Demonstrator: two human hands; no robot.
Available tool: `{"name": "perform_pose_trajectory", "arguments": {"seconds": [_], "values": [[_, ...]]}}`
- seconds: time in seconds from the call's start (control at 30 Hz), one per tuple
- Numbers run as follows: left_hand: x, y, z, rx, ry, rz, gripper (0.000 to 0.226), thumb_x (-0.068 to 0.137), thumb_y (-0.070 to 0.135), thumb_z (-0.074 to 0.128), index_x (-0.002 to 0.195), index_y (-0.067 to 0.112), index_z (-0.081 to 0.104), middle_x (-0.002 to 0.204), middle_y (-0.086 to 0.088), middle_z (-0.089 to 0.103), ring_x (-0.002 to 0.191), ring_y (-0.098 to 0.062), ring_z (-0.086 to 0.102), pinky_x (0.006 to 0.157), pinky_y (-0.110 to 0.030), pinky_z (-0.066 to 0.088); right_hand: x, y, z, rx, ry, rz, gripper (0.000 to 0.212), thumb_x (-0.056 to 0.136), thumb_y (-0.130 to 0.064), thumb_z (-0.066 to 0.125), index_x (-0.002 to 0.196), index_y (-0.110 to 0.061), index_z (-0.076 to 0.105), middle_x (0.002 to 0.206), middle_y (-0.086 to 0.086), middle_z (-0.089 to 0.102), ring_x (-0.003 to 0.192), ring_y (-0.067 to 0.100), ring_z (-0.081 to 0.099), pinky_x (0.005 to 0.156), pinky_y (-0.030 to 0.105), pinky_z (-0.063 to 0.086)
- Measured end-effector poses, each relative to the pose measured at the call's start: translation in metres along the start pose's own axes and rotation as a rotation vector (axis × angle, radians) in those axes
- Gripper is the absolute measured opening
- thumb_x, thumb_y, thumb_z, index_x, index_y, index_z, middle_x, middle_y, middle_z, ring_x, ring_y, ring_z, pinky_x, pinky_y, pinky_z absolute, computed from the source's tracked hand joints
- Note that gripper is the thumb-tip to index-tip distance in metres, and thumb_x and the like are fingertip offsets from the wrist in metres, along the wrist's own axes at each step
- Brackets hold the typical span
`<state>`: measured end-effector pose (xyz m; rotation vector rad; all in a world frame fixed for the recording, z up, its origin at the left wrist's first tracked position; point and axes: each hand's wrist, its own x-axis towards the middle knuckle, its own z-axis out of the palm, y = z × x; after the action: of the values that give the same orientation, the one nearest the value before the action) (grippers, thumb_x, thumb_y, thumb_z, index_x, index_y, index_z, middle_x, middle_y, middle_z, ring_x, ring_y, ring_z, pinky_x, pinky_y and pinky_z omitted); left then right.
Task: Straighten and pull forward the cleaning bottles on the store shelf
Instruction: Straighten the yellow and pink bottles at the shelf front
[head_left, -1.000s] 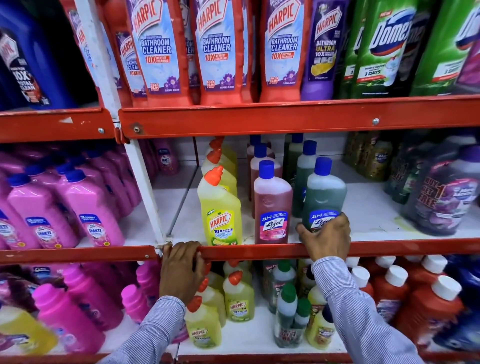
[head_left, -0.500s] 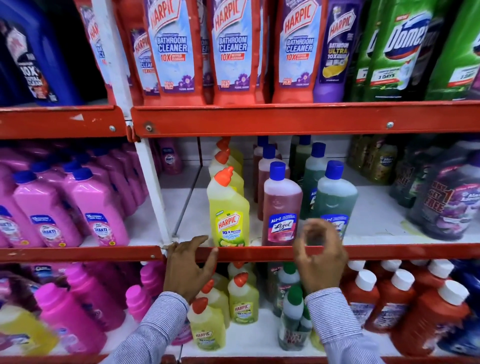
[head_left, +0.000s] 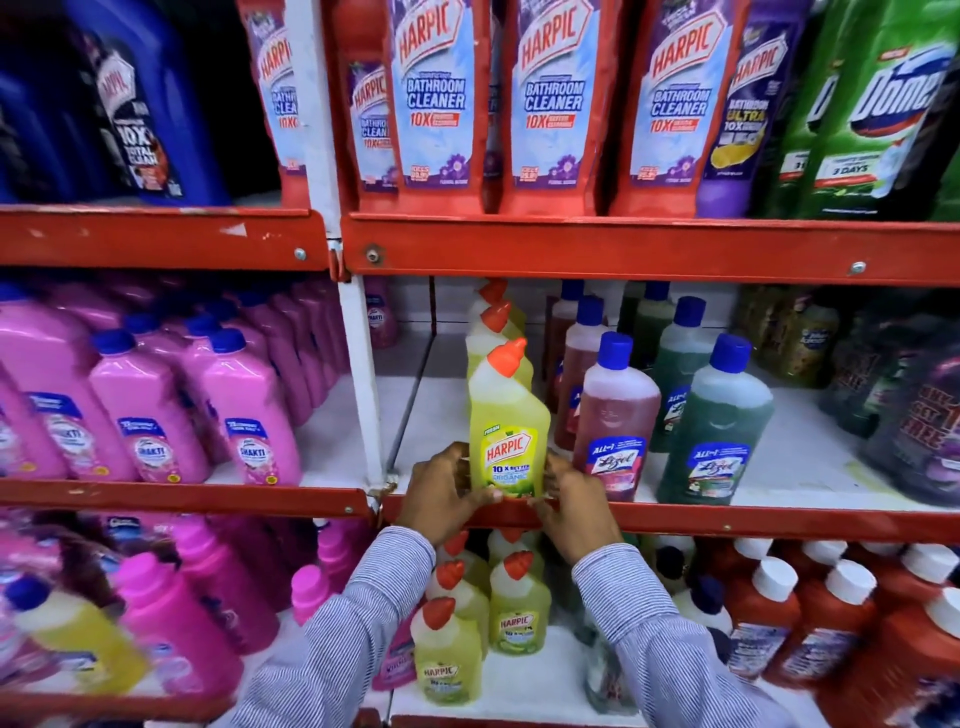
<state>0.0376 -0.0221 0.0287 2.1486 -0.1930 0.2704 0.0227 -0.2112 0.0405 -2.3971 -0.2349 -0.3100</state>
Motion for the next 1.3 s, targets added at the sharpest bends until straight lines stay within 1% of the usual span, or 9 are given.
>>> {"name": "perform_pose_trajectory", "arguments": {"seconds": [0.17,0.27,0.4,0.57,0.73,0.87,1.0,1.13,1.3], "values": [[0.001,-0.004,0.002,0.071,0.025,0.003,0.052,0.065,0.039,0.087,0.11,0.026,0.065,0.099,0.001,0.078,0.094,-0.015,0.07,0.09,-0.033,0.057,0.003,0.005,0.002,0.039,-0.002,0.024,0.056,0.076,-0.005,0.073,0.128,-0.02,0.056,0.114,0.003,0.072,0.106,0.021,0.067,0.098,0.034,0.051],[0.002,-0.003,0.003,0.073,0.035,0.016,0.048,0.07,0.027,0.088,0.111,0.018,0.066,0.1,0.0,0.077,0.086,-0.01,0.068,0.079,-0.007,0.049,0.002,0.006,0.003,0.057,0.0,0.031,0.054,0.077,-0.006,0.073,0.127,-0.02,0.056,0.115,0.0,0.072,0.104,0.016,0.067,0.098,0.036,0.052],[0.002,-0.002,0.003,0.028,0.024,0.0,0.047,0.07,0.023,0.088,0.11,0.016,0.065,0.101,-0.004,0.078,0.088,-0.01,0.072,0.084,-0.023,0.057,0.002,0.008,0.003,0.103,-0.025,0.029,0.056,0.079,-0.004,0.071,0.13,-0.021,0.055,0.119,0.001,0.07,0.108,0.015,0.066,0.101,0.036,0.051],[-0.001,-0.001,0.004,0.027,0.029,0.012,0.045,0.074,0.02,0.086,0.112,0.013,0.063,0.102,-0.003,0.077,0.085,-0.008,0.071,0.072,-0.002,0.048,0.0,0.006,0.0,0.108,-0.021,-0.009,0.061,0.08,-0.002,0.068,0.134,-0.026,0.052,0.123,0.001,0.069,0.113,0.017,0.064,0.103,0.039,0.05],[-0.008,-0.003,0.003,0.024,0.039,0.041,0.045,0.08,0.018,0.081,0.12,0.013,0.061,0.109,-0.004,0.076,0.094,-0.012,0.07,0.09,-0.03,0.058,-0.004,0.011,0.001,0.128,0.007,-0.042,0.062,0.08,-0.005,0.068,0.136,-0.028,0.05,0.123,0.0,0.069,0.111,0.016,0.065,0.1,0.04,0.052],[-0.024,0.001,0.008,-0.019,0.219,0.052,0.058,0.08,0.013,0.08,0.13,0.015,0.05,0.116,-0.001,0.068,0.101,-0.01,0.062,0.095,-0.031,0.053,-0.024,0.02,-0.014,0.151,0.281,-0.06,0.024,0.079,-0.007,0.073,0.099,-0.021,0.073,0.095,-0.009,0.074,0.082,0.005,0.069,0.083,0.024,0.056],[-0.054,0.026,0.028,-0.016,0.506,0.188,0.039,0.08,0.009,0.077,0.104,0.02,0.048,0.099,0.001,0.056,0.088,-0.008,0.051,0.084,-0.006,0.038,-0.046,0.042,-0.037,0.192,0.509,0.031,0.029,0.07,0.007,0.068,0.069,-0.022,0.069,0.068,-0.01,0.07,0.068,0.009,0.066,0.07,0.008,0.048],[-0.056,0.05,0.062,0.001,0.335,0.351,0.017,0.084,0.016,0.071,0.095,0.018,0.059,0.094,0.002,0.065,0.087,-0.011,0.061,0.081,-0.02,0.048,-0.04,0.056,-0.051,0.184,0.521,0.129,0.027,0.071,0.0,0.072,0.09,-0.018,0.063,0.087,0.002,0.072,0.074,0.016,0.067,0.076,0.031,0.056],[-0.027,0.058,0.092,0.039,0.163,0.26,0.045,0.087,0.029,0.067,0.127,0.014,0.053,0.122,-0.005,0.068,0.109,-0.018,0.064,0.098,-0.031,0.051,-0.024,0.064,-0.051,0.085,0.292,0.064,0.055,0.069,-0.006,0.079,0.12,-0.013,0.057,0.116,0.008,0.069,0.103,0.024,0.066,0.096,0.034,0.05]]}}
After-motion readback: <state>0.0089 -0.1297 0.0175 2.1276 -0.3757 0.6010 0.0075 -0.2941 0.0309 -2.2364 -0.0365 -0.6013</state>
